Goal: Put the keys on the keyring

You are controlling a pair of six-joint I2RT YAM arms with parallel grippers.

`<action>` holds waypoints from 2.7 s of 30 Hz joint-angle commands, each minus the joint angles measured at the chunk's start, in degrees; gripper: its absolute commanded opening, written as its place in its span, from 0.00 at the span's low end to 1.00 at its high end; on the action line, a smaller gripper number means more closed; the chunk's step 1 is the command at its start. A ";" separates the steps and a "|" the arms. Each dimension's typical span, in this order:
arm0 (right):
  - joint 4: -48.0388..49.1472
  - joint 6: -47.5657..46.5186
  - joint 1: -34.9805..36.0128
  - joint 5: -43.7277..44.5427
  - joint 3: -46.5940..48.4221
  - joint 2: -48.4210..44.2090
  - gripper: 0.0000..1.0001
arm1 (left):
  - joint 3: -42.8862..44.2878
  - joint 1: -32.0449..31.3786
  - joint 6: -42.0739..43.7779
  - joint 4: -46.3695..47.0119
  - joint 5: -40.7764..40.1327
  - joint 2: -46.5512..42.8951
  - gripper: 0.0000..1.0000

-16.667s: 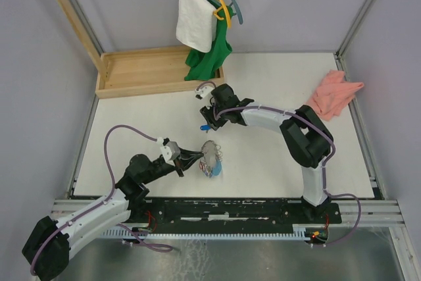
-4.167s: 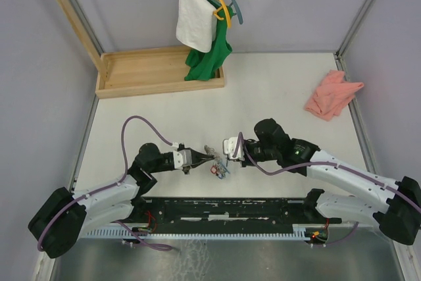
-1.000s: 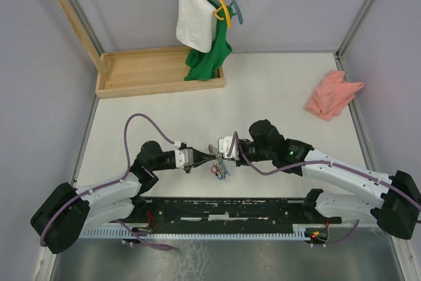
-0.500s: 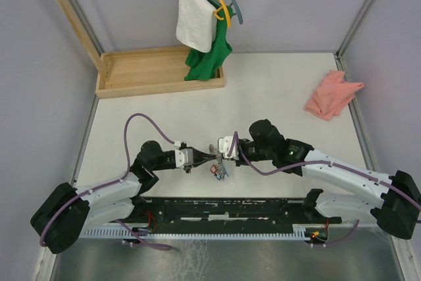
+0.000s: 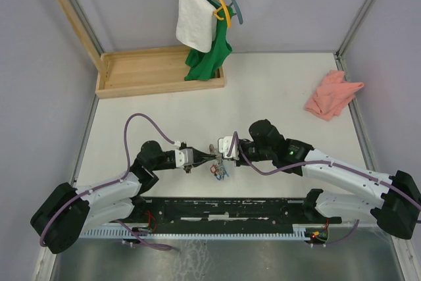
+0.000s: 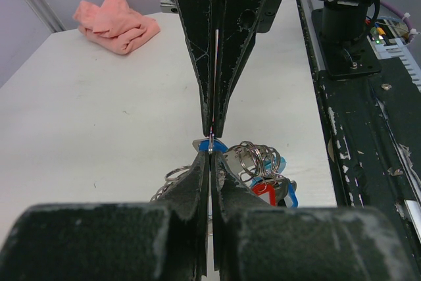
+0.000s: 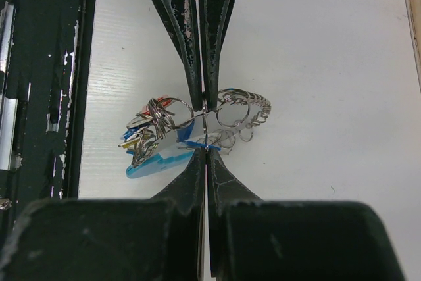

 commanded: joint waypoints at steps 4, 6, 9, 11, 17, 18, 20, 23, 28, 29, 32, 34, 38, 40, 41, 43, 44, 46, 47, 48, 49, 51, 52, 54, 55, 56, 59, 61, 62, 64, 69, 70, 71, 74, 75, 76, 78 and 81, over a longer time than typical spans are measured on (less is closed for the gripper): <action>2.56 0.91 0.37 -1.45 2.41 -0.80 0.01 | 2.24 0.04 0.23 2.86 0.22 -0.60 0.03; 2.56 0.95 0.39 -1.57 2.52 -0.98 0.01 | 2.24 0.08 0.20 2.86 0.22 -0.66 0.03; 2.60 1.04 0.37 -1.71 2.63 -1.07 0.01 | 2.31 0.04 0.09 2.86 0.34 -0.48 0.03; 2.73 1.03 0.35 -1.72 2.64 -1.05 0.01 | 2.32 0.08 0.04 2.90 0.33 -0.50 0.03; 3.35 1.25 0.35 -1.58 2.45 -1.12 0.01 | 2.42 0.04 -0.06 2.87 0.48 -0.40 0.03; 3.61 1.34 0.39 -1.69 2.38 -1.15 0.01 | 2.38 -0.01 -0.07 2.86 0.48 -0.39 0.03; 4.06 1.47 0.40 -1.73 2.33 -1.13 0.01 | 2.44 0.04 -0.06 2.91 0.55 -0.39 0.03; 4.30 1.56 0.39 -1.81 2.26 -1.04 0.01 | 2.42 0.08 -0.14 2.95 0.57 -0.38 0.03; 5.30 1.74 0.45 -1.64 2.02 -1.11 0.01 | 2.50 0.07 -0.37 2.95 0.66 -0.31 0.03; 5.58 1.82 0.46 -1.63 1.95 -1.13 0.01 | 2.50 0.04 -0.41 2.87 0.66 -0.30 0.03; 6.22 1.83 0.59 -1.52 1.76 -1.04 0.01 | 2.68 0.04 -0.71 2.78 0.83 -0.14 0.03; 6.53 1.81 0.76 -1.69 1.75 -1.04 0.01 | 2.77 0.10 -0.81 2.78 0.79 -0.13 0.03; 6.84 1.89 1.09 -1.72 1.66 -1.00 0.01 | 2.86 0.09 -1.08 2.78 0.75 -0.05 0.03; 7.24 2.00 1.31 -1.57 1.67 -1.00 0.01 | 3.02 0.04 -1.20 2.71 0.70 0.11 0.03; 7.36 2.07 1.44 -1.47 1.67 -0.96 0.01 | 3.10 0.04 -1.26 2.61 0.67 0.18 0.03; 7.47 2.07 1.67 -1.41 1.73 -0.93 0.01 | 3.12 0.05 -1.50 2.57 0.49 0.26 0.03; 7.50 2.02 1.73 -1.26 1.72 -0.90 0.01 | 3.16 0.04 -1.54 2.52 0.38 0.36 0.03; 7.36 1.71 1.93 -0.59 1.67 -1.04 0.01 | 3.27 0.12 -2.00 1.99 -0.17 0.27 0.03; 7.30 1.62 1.98 -0.24 1.62 -1.17 0.01 | 3.46 0.05 -2.19 1.36 -0.66 0.19 0.03; 7.28 1.51 1.99 0.08 1.66 -1.43 0.01 | 3.73 0.11 -2.16 -0.26 -1.00 0.02 0.03; 7.17 1.42 1.99 0.18 1.71 -1.60 0.01 | 4.06 0.07 -2.13 -1.32 -1.27 -0.08 0.03; 6.90 1.31 2.12 0.21 2.04 -1.62 0.01 | 4.18 0.08 -2.46 -2.36 -1.69 -0.49 0.03; 6.77 1.30 2.15 0.29 2.16 -1.53 0.01 | 4.25 0.04 -2.59 -2.89 -1.85 -0.65 0.03; 6.46 1.25 2.19 0.83 2.27 -1.47 0.01 | 4.62 0.09 -2.55 -4.63 -2.32 -1.11 0.03; 6.24 1.08 2.25 1.02 2.36 -1.49 0.01 | 4.92 0.04 -2.31 -5.91 -2.59 -1.36 0.03; 6.04 0.92 2.26 1.32 2.43 -1.64 0.01 | 5.22 0.06 -2.15 -7.13 -2.79 -1.59 0.03; 5.35 0.68 2.26 1.71 2.95 -1.63 0.01 | 5.71 0.09 -1.61 -9.66 -3.27 -2.37 0.03; 4.93 0.90 2.30 1.63 3.35 -1.16 0.01 | 6.12 0.11 -1.10 -11.03 -3.38 -2.57 0.03; 4.86 0.97 2.32 1.74 3.52 -0.92 0.01 | 6.41 0.05 -0.90 -11.95 -3.46 -2.49 0.03; 4.55 1.22 2.26 1.97 3.95 -0.53 0.01 | 7.18 0.04 -0.25 -13.85 -3.59 -2.40 0.03; 3.47 1.63 2.33 2.01 5.00 0.74 0.01 | 7.58 -0.05 0.47 -15.02 -3.72 -2.68 0.03; 3.43 1.80 2.29 2.25 4.96 0.91 0.01 | 7.60 -0.06 0.65 -15.15 -3.47 -2.66 0.03; 3.42 1.83 2.26 2.32 5.06 1.12 0.01 | 7.60 -0.12 0.68 -15.08 -3.39 -2.67 0.03; 3.74 2.34 2.33 2.33 5.37 1.27 0.01 | 7.81 -0.53 0.73 -15.34 -3.20 -2.21 0.03; 3.69 2.36 2.31 2.37 5.54 1.31 0.01 | 7.97 -0.64 0.84 -15.66 -3.27 -2.04 0.03; 3.53 2.31 2.30 2.59 5.72 1.23 0.01 | 8.21 -0.73 1.08 -16.34 -3.40 -1.88 0.03; 2.59 2.10 2.38 2.97 6.29 1.32 0.01 | 8.47 -0.84 1.40 -17.10 -3.78 -1.77 0.03; 1.39 1.67 2.27 3.07 6.73 1.40 0.01 | 8.73 -0.92 1.90 -18.32 -4.37 -2.33 0.03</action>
